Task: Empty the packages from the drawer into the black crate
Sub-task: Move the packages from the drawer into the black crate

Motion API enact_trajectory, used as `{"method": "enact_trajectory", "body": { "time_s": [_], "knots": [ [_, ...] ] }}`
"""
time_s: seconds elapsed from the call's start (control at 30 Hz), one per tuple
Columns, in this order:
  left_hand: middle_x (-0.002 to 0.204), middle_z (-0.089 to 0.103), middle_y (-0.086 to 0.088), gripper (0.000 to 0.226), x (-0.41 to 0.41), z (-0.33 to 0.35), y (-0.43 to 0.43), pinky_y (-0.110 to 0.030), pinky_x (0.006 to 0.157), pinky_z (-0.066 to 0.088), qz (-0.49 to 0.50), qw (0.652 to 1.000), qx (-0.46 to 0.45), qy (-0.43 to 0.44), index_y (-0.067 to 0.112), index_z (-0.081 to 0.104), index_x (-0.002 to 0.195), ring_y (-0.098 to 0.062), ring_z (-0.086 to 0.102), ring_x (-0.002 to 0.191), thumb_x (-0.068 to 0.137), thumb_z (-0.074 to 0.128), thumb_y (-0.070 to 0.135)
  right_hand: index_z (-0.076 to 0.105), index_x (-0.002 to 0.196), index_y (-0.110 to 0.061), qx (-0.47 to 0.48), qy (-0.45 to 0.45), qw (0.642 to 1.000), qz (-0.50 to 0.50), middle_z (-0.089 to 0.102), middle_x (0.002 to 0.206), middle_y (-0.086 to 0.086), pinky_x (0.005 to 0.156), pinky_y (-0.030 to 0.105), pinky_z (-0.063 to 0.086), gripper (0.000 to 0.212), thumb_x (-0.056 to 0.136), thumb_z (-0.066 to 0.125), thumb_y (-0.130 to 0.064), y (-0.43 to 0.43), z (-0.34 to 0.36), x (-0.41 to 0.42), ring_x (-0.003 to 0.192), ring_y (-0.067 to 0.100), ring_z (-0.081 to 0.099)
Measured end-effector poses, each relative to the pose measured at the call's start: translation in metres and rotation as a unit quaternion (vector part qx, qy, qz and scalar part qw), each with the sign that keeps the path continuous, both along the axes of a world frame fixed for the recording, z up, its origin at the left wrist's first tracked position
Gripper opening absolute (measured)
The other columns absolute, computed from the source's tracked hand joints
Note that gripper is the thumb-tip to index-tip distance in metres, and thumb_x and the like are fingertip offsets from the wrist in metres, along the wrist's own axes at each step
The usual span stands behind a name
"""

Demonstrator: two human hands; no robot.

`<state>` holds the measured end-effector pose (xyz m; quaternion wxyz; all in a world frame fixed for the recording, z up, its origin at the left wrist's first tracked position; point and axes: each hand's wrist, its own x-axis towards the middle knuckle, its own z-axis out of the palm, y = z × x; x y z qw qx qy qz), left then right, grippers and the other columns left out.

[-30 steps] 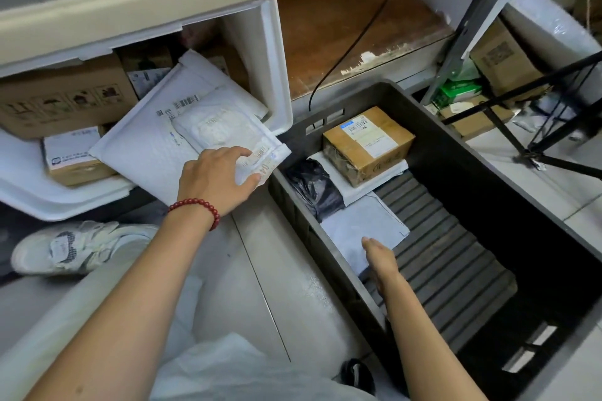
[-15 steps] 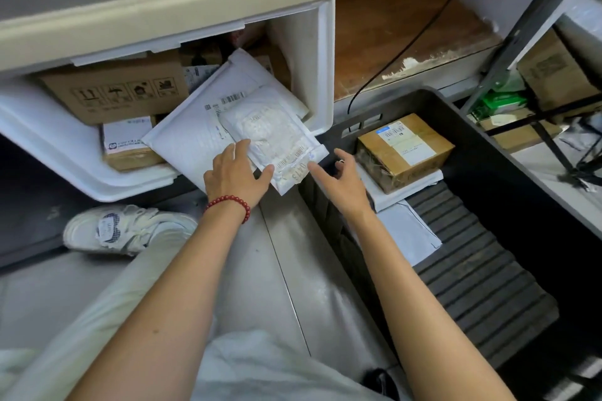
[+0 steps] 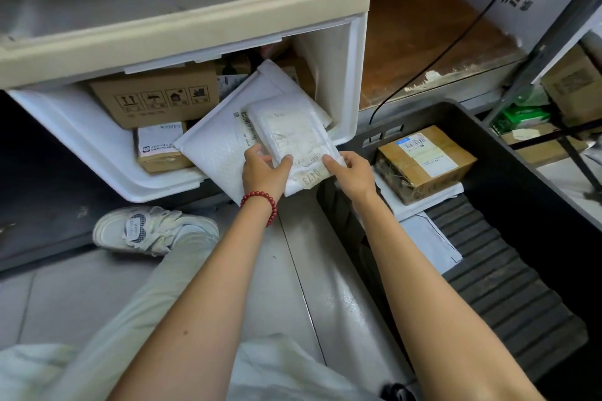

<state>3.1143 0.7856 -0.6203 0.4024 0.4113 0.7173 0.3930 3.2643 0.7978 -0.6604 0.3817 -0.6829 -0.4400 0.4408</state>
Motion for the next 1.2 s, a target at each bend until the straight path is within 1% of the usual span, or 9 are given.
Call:
{"method": "enact_trajectory", "body": {
  "time_s": [0.23, 0.33, 0.47, 0.57, 0.67, 0.8, 0.93, 1.1, 1.2],
  "knots": [
    [0.111, 0.062, -0.003, 0.025, -0.003, 0.008, -0.004, -0.025, 0.083, 0.045, -0.048, 0.997, 0.032, 0.05, 0.02, 0.062, 0.112, -0.017, 0.057, 0.101, 0.09, 0.063, 0.032, 0.066, 0.096, -0.022, 0.05, -0.006, 0.998, -0.027, 0.061, 0.079, -0.018, 0.066, 0.007, 0.042, 0.009, 0.091, 0.065, -0.03, -0.069, -0.001, 0.014, 0.071, -0.003, 0.056],
    [0.104, 0.057, -0.002, 0.02, 0.001, 0.01, -0.008, -0.024, 0.081, 0.041, -0.074, 0.994, 0.046, 0.07, 0.023, 0.066, 0.106, -0.018, 0.054, 0.101, 0.09, 0.063, 0.035, 0.071, 0.098, -0.023, 0.051, 0.023, 0.998, -0.042, 0.064, 0.079, -0.016, 0.071, 0.024, 0.05, 0.013, 0.094, 0.061, -0.031, -0.076, 0.004, 0.027, 0.07, 0.003, 0.056],
    [0.107, 0.059, 0.004, 0.036, 0.011, 0.016, -0.016, -0.02, 0.083, 0.036, -0.138, 0.988, 0.035, 0.055, 0.025, 0.063, 0.118, -0.01, 0.054, 0.105, 0.085, 0.068, 0.039, 0.071, 0.093, -0.013, 0.077, 0.08, 0.994, -0.011, 0.065, 0.075, -0.009, 0.047, 0.01, 0.04, 0.013, 0.095, 0.061, -0.02, -0.076, 0.023, 0.034, 0.053, -0.005, 0.056],
    [0.121, 0.06, 0.007, 0.054, 0.025, 0.023, -0.025, -0.023, 0.092, 0.043, -0.227, 0.973, 0.03, 0.034, 0.026, 0.06, 0.126, -0.009, 0.054, 0.112, 0.078, 0.073, 0.048, 0.071, 0.085, -0.023, 0.091, 0.119, 0.989, 0.013, 0.067, 0.074, -0.014, 0.064, 0.019, 0.043, 0.015, 0.095, 0.061, -0.019, -0.078, 0.027, 0.022, 0.068, -0.001, 0.058],
    [0.128, 0.058, 0.008, 0.067, 0.038, 0.025, -0.033, -0.033, 0.1, 0.045, -0.279, 0.958, 0.036, 0.051, 0.026, 0.054, 0.132, -0.01, 0.052, 0.117, 0.074, 0.074, 0.052, 0.067, 0.1, -0.026, 0.043, 0.185, 0.98, 0.056, 0.069, 0.096, -0.014, 0.079, 0.026, 0.05, 0.025, 0.103, 0.043, -0.018, -0.08, 0.031, 0.009, 0.089, 0.0, 0.066],
    [0.113, 0.062, 0.008, 0.036, 0.037, 0.028, -0.031, -0.02, 0.084, 0.046, -0.226, 0.969, 0.073, 0.075, 0.023, 0.058, 0.123, -0.011, 0.058, 0.107, 0.088, 0.067, 0.029, 0.049, 0.127, -0.02, 0.066, 0.212, 0.974, 0.033, 0.065, 0.115, -0.012, 0.085, 0.026, 0.052, 0.025, 0.103, 0.045, -0.018, -0.08, 0.027, 0.009, 0.103, 0.002, 0.065],
    [0.104, 0.061, 0.009, 0.025, 0.031, 0.028, -0.027, -0.001, 0.061, 0.036, -0.167, 0.979, 0.097, 0.062, 0.018, 0.06, 0.117, 0.002, 0.054, 0.084, 0.092, 0.061, 0.023, 0.038, 0.132, -0.024, 0.063, 0.185, 0.981, -0.006, 0.055, 0.125, -0.008, 0.095, 0.03, 0.05, 0.048, 0.093, 0.063, -0.015, -0.078, 0.021, 0.021, 0.116, 0.011, 0.056],
    [0.104, 0.06, 0.01, 0.03, 0.037, 0.026, -0.027, 0.0, 0.065, 0.039, -0.179, 0.977, 0.107, 0.05, 0.02, 0.057, 0.12, 0.002, 0.055, 0.086, 0.09, 0.064, 0.022, 0.039, 0.129, -0.019, -0.006, 0.236, 0.971, -0.037, 0.065, 0.117, 0.002, 0.064, 0.023, 0.058, 0.05, 0.089, 0.069, -0.014, -0.083, 0.018, 0.038, 0.098, 0.014, 0.067],
    [0.109, 0.063, 0.01, 0.034, 0.035, 0.021, -0.03, -0.025, 0.081, 0.051, -0.21, 0.969, 0.084, 0.097, 0.026, 0.056, 0.123, -0.009, 0.062, 0.092, 0.089, 0.064, 0.025, 0.044, 0.124, -0.018, 0.021, 0.194, 0.977, -0.089, 0.065, 0.109, -0.003, 0.059, 0.021, 0.055, 0.039, 0.092, 0.065, -0.014, -0.084, 0.021, 0.056, 0.09, 0.008, 0.066]
  ]
}}
